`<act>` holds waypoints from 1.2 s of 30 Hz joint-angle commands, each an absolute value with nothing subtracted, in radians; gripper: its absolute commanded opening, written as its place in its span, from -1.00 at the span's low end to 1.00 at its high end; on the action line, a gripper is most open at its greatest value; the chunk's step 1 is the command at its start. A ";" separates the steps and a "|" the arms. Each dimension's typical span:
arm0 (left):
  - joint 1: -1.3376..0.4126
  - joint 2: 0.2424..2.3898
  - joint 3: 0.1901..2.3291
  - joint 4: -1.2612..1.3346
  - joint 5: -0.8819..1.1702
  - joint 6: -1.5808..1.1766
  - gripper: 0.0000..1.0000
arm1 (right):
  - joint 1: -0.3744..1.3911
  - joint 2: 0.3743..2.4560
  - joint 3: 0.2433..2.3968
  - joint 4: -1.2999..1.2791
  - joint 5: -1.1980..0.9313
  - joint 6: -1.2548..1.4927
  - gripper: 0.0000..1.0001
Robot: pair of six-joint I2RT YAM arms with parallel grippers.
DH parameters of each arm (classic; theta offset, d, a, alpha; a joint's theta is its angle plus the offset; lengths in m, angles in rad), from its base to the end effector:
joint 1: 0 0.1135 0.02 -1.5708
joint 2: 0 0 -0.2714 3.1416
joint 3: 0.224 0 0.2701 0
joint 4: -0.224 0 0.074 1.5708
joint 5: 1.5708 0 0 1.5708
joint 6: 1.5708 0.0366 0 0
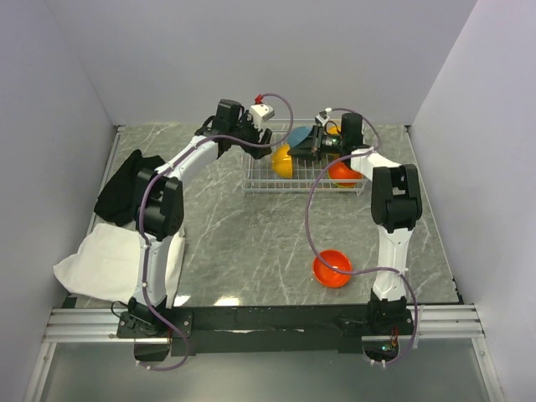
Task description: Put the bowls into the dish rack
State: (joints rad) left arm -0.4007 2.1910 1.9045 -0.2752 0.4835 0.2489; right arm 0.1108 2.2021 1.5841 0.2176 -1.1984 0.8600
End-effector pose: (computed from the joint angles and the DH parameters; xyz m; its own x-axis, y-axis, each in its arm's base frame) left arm 0.4882 -0.2253 0.2608 -0.3010 0.3644 -0.8813 0.8067 0.5902 -0.0315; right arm 0.5031 0.0903 0.1949 -0.9293 0.1741 -0.3257 -0.2889 0.2067 0.9348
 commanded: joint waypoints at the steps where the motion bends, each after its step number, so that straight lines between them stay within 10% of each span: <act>1: -0.408 2.198 1.960 -0.278 0.474 0.270 0.48 | 0.066 2.178 1.576 0.109 -1.154 0.807 -1.00; 17: -0.422 2.221 2.005 -0.290 0.469 0.284 0.50 | 0.020 2.089 1.500 0.020 -1.111 0.744 -0.97; 26: -0.430 2.247 2.016 -0.307 0.489 0.298 0.50 | 0.005 2.079 1.577 -0.164 -1.025 0.586 -0.36; 36: -0.431 2.233 1.973 -0.267 0.497 0.284 0.50 | 0.015 2.060 1.683 -0.366 -0.846 0.397 -0.28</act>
